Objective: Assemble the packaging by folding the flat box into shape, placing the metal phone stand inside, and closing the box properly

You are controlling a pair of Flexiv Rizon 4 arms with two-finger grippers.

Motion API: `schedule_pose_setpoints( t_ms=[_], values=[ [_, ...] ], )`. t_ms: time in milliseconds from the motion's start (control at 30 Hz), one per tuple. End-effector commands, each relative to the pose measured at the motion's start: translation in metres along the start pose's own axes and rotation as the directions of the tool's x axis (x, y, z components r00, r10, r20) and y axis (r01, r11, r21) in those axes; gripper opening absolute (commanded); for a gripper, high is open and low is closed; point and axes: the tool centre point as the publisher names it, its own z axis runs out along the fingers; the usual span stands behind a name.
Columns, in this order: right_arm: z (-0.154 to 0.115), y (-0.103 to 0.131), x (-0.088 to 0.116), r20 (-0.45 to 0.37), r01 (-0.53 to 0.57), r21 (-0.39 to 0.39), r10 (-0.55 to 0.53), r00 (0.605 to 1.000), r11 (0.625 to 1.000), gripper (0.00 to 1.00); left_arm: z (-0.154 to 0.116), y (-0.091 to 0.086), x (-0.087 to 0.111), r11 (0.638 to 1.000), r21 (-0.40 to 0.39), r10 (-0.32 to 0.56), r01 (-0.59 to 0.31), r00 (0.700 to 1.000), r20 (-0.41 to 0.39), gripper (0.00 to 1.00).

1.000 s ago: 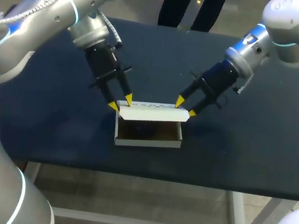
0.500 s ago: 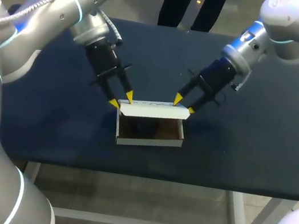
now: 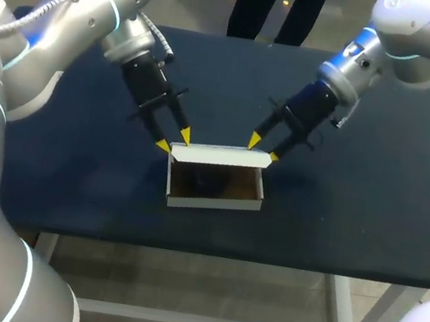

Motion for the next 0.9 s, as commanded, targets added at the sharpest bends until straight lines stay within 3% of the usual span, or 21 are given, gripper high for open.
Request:
schedule_pose_setpoints(
  t_ms=[33, 600, 900],
  values=[
    [0.0024, 0.0042, 0.0091, 0.009, -0.003, 0.012, 0.003, 1.000, 1.000, 0.40, -0.0011, -0.0103, 0.0106, 0.988, -0.156, -0.001, 0.002, 1.000, 0.006, 0.40],
    [0.0063, 0.0102, 0.0151, 0.016, -0.013, 0.026, 0.012, 1.000, 1.000, 0.40, 0.0029, -0.0140, 0.0180, 0.989, -0.146, -0.011, 0.008, 1.000, -0.019, 0.38],
    [0.0070, 0.0096, 0.0157, 0.017, -0.014, 0.026, 0.013, 1.000, 1.000, 0.40, 0.0028, -0.0133, 0.0167, 0.993, -0.120, -0.019, 0.013, 0.998, -0.055, 0.29]
  ],
)
